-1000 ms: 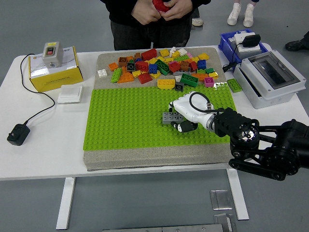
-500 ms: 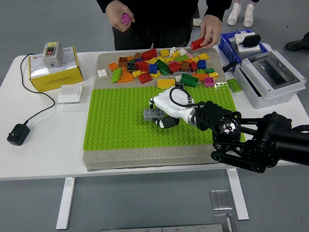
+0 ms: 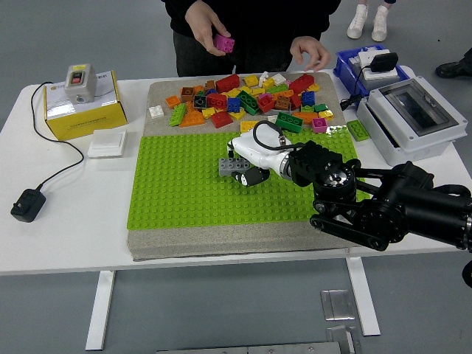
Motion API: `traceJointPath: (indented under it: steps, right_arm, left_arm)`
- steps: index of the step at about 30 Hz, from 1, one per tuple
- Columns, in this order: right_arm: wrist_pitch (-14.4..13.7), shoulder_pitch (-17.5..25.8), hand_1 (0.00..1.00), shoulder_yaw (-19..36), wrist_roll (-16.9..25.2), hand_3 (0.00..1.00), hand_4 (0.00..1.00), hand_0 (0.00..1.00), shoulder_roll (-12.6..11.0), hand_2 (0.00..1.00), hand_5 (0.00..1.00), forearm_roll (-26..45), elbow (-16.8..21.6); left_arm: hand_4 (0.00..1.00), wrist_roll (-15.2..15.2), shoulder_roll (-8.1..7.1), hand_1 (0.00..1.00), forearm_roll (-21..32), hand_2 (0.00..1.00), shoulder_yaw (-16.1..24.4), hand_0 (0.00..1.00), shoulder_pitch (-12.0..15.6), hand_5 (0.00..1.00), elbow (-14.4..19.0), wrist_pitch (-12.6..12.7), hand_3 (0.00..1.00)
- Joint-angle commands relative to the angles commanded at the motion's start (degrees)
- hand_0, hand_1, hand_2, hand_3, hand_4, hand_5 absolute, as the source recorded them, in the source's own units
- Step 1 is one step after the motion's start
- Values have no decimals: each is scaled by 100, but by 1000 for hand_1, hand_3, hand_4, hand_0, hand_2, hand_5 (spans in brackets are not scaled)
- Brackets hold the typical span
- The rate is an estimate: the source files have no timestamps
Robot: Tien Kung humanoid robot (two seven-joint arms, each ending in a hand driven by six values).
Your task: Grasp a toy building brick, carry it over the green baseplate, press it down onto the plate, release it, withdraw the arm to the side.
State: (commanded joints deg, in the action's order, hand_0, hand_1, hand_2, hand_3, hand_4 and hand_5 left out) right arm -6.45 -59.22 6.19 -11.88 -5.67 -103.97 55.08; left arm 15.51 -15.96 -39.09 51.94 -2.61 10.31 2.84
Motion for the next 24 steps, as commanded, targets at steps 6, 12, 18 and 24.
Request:
traceJointPath:
  steps: [6, 12, 18, 24]
  right_arm:
    - [172, 51, 185, 137, 48, 397, 392, 79, 88, 480, 218, -105, -147]
    - [349, 132, 188, 258, 66, 400, 394, 79, 99, 483, 220, -210, -202]
    - [296, 213, 187, 253, 19, 407, 395, 81, 98, 493, 218, -225, -197]
    - [388, 335, 192, 318, -22, 417, 401, 85, 148, 504, 224, -335, -243]
  left_arm:
    - [394, -7, 7, 699, 3, 674, -4, 753, -16, 478, 0, 0, 709]
    - [394, 2, 9, 699, 4, 674, -1, 753, -1, 477, 0, 2, 709]
    - [392, 1, 7, 699, -2, 673, 7, 753, -3, 476, 0, 5, 709]
    - [392, -2, 17, 699, 8, 673, -6, 753, 3, 476, 0, 2, 709]
